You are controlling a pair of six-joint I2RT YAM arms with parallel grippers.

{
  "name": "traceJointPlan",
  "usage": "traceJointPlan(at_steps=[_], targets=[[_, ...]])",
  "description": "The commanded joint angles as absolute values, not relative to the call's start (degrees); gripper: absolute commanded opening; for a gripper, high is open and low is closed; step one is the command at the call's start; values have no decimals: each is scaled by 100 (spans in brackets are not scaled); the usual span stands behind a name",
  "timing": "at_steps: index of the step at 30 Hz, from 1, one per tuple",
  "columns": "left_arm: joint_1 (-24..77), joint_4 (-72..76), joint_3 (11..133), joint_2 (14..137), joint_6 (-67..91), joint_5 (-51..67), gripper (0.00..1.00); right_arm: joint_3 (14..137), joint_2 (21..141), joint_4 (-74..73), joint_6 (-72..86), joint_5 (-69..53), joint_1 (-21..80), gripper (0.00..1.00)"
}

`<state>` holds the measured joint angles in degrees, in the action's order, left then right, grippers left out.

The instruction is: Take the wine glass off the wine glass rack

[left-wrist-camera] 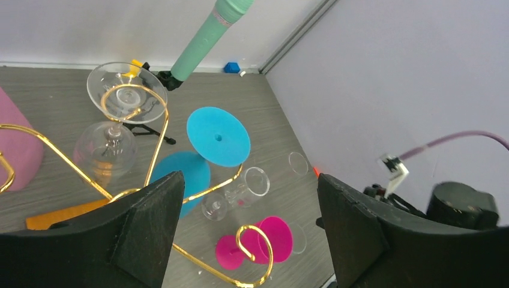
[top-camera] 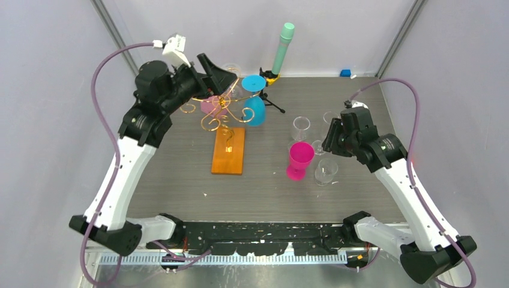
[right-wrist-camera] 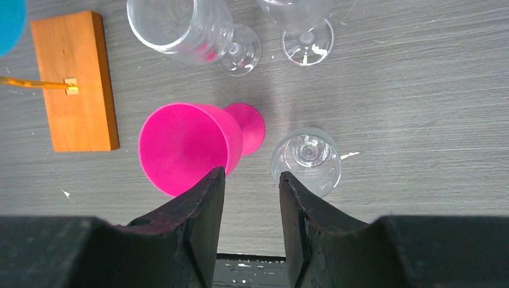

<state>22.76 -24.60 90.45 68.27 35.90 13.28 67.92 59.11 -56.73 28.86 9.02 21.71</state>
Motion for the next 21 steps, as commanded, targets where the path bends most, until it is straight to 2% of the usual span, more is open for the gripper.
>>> traceJointPlan(at_steps=[1,11,17,21], targets=[[2268,-2673,9613,7375,3763,1319,82,6844,5703,-5449,3081,1169,2153,44],[2219,-3194,10234,8365,3303,383,82,6461,5467,-5440,3052,1219,2153,43],[1992,-3209,10514,8726,3399,539,67,6355,5442,-5414,3031,1189,2153,40],[1864,-3122,10525,8802,3485,504,62,6315,5420,-5410,3043,1184,2153,36]])
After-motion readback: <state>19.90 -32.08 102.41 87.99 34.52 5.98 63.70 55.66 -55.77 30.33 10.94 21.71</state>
